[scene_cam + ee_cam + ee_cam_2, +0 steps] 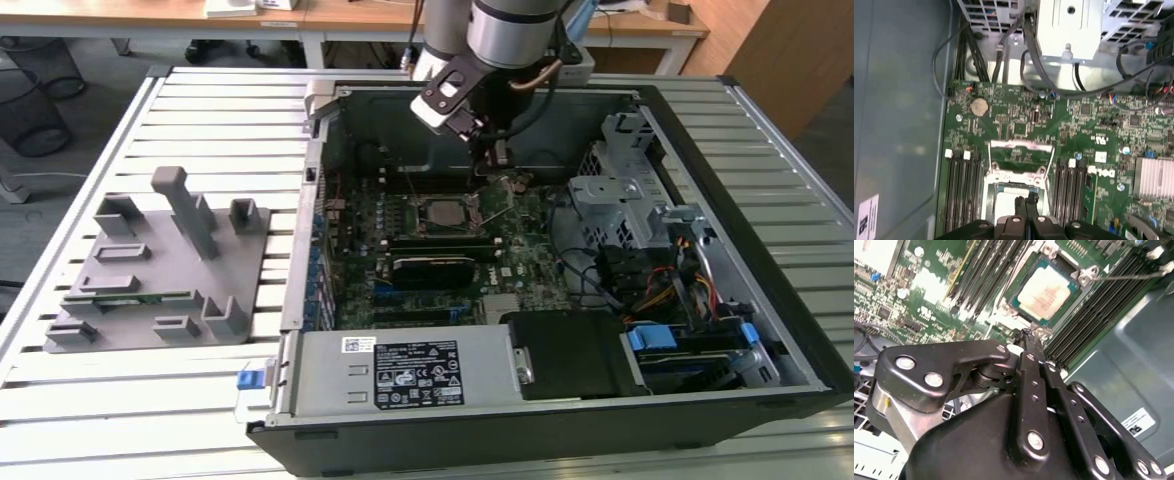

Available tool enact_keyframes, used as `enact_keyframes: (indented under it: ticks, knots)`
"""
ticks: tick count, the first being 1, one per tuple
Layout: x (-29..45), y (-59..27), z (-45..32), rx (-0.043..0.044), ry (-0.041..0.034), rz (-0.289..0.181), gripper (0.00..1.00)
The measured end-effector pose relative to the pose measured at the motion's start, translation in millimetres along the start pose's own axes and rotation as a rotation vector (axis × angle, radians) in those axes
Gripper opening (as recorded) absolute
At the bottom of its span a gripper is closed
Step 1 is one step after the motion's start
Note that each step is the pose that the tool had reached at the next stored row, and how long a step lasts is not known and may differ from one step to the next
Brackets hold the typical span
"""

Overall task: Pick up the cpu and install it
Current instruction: 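Close the cpu cover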

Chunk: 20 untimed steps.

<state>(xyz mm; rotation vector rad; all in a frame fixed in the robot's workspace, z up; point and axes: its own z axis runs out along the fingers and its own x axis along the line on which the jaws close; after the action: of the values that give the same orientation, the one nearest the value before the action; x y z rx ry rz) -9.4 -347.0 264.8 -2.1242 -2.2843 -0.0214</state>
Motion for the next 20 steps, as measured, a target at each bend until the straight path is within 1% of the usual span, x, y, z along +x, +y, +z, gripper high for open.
enact_keyframes:
  ticks: [3, 9, 20]
  knots:
    - [-0.4, 5.8, 0.0, 0.0003, 0.0, -0.001, 0.11]
    - [-1.0, 14.4, 0.1, 0.0018, 0.0001, -0.001, 0.11]
    - [-1.7, 23.5, 0.8, 0.0018, 0.0001, -0.001, 0.11]
